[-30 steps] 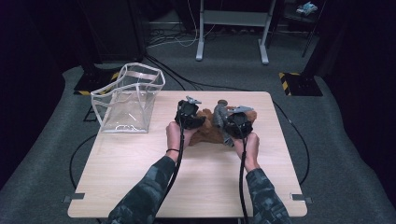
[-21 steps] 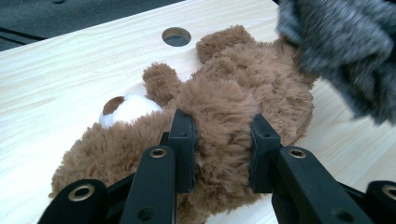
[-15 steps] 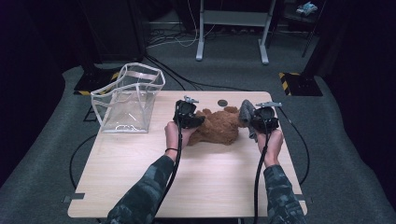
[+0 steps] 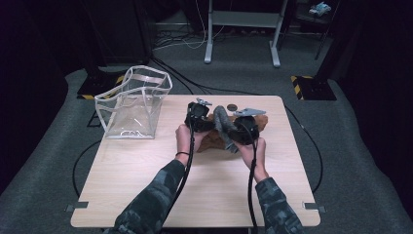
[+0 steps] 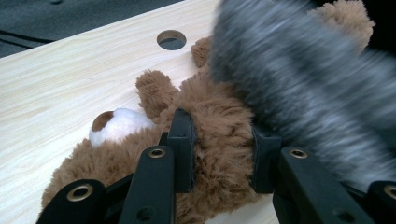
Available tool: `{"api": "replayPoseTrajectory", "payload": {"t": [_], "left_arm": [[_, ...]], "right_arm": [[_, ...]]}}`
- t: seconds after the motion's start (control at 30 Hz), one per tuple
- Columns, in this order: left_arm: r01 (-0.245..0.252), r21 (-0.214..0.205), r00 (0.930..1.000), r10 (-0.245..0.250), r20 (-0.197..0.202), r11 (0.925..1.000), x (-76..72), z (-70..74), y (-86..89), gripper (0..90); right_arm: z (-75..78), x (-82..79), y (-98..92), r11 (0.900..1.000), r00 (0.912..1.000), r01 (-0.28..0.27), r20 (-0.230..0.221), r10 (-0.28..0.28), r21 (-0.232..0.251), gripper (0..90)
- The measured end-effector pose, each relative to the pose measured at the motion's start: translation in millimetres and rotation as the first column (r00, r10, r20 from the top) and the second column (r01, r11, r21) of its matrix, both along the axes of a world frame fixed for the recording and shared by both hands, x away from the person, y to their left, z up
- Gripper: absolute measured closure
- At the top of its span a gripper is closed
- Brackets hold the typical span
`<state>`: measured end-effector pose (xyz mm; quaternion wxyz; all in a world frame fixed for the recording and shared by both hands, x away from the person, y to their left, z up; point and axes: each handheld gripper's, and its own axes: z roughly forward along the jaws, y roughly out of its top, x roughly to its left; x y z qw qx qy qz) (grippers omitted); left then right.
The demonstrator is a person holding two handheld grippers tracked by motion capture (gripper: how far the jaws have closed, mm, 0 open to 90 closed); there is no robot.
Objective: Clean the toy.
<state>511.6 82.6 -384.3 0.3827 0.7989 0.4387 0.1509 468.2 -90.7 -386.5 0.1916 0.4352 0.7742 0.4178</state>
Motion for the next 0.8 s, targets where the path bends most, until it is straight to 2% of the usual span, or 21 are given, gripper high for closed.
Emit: {"api": "replayPoseTrajectory", "payload": {"t": [0.07, 0.1, 0.13, 0.17, 0.23, 0.33, 0.37, 0.43, 0.5, 0.6, 0.63, 0.7, 0.77, 0.8], "left_arm": [[-0.002, 0.0, 1.0, 0.002, 0.001, 1.0, 1.0, -1.1, 1.6, 69.0], [-0.008, -0.012, 1.0, 0.008, -0.005, 0.9999, 1.2, -1.5, 2.4, 68.9], [-0.01, -0.017, 1.0, 0.009, -0.001, 0.9998, 1.4, -2.0, 2.9, 68.9], [-0.005, -0.01, 1.0, 0.005, 0.0, 0.9999, 1.4, -1.7, 3.7, 68.9], [-0.001, -0.007, 1.0, 0.001, -0.001, 1.0, 1.4, -1.8, 4.9, 68.9], [-0.01, -0.02, 0.9999, 0.01, -0.003, 0.9998, 1.6, -3.0, 5.5, 68.9], [-0.003, -0.012, 1.0, 0.003, -0.004, 0.9999, 2.0, -2.7, 6.5, 68.9], [-0.001, -0.01, 1.0, 0.001, -0.005, 0.9999, 2.1, -2.5, 7.0, 68.9], [-0.007, -0.018, 1.0, 0.007, -0.006, 0.9998, 2.5, -2.7, 7.6, 68.9], [-0.003, -0.011, 1.0, 0.003, -0.008, 0.9999, 3.3, -3.0, 9.1, 68.8], [-0.001, -0.013, 0.9999, 0.001, -0.01, 0.9999, 3.6, -3.1, 9.5, 68.8], [-0.004, -0.018, 0.9999, 0.004, -0.011, 0.9998, 3.7, -3.4, 9.5, 68.7], [-0.014, -0.027, 0.9998, 0.013, -0.015, 0.9995, 3.4, -3.6, 9.0, 68.5], [-0.006, -0.018, 0.9998, 0.006, -0.018, 0.9998, 3.7, -3.4, 10.0, 68.5]], "right_arm": [[-8.2, 6.0, 3.9, 0.9998, 0.9994, 0.011, -0.031, -0.012, -0.015, 76.5], [-11.5, 9.1, 3.2, 0.9993, 0.9989, 0.027, -0.037, -0.028, -0.026, 76.5], [-15.5, 12.9, 1.6, 0.9972, 0.9977, 0.048, -0.045, -0.051, -0.056, 76.5], [-18.2, 15.5, -0.7, 0.996, 0.9959, 0.066, -0.057, -0.07, -0.059, 76.6], [-22.3, 18.8, -6.9, 0.9901, 0.9933, 0.102, -0.046, -0.106, -0.097, 76.6], [-23.1, 21.6, -23.5, 0.9829, 0.9851, 0.158, -0.053, -0.163, -0.095, 76.7], [-22.5, 22.1, -27.1, 0.9804, 0.9831, 0.17, -0.053, -0.175, -0.1, 76.7], [-20.3, 23.1, -38.1, 0.9685, 0.9744, 0.213, -0.044, -0.22, -0.129, 76.7], [-19.2, 25.1, -49.0, 0.9616, 0.9687, 0.238, -0.039, -0.245, -0.137, 76.8], [-19.1, 30.1, -69.2, 0.9451, 0.9533, 0.294, -0.028, -0.301, -0.143, 76.8], [-19.8, 32.1, -76.0, 0.9403, 0.947, 0.31, -0.042, -0.318, -0.141, 76.8], [-21.8, 35.7, -87.2, 0.9285, 0.9355, 0.341, -0.043, -0.351, -0.147, 76.8], [-21.7, 36.5, -97.6, 0.9141, 0.9204, 0.379, -0.045, -0.388, -0.146, 76.7], [-21.4, 36.0, -99.1, 0.9112, 0.9185, 0.384, -0.038, -0.394, -0.148, 76.7]]}}
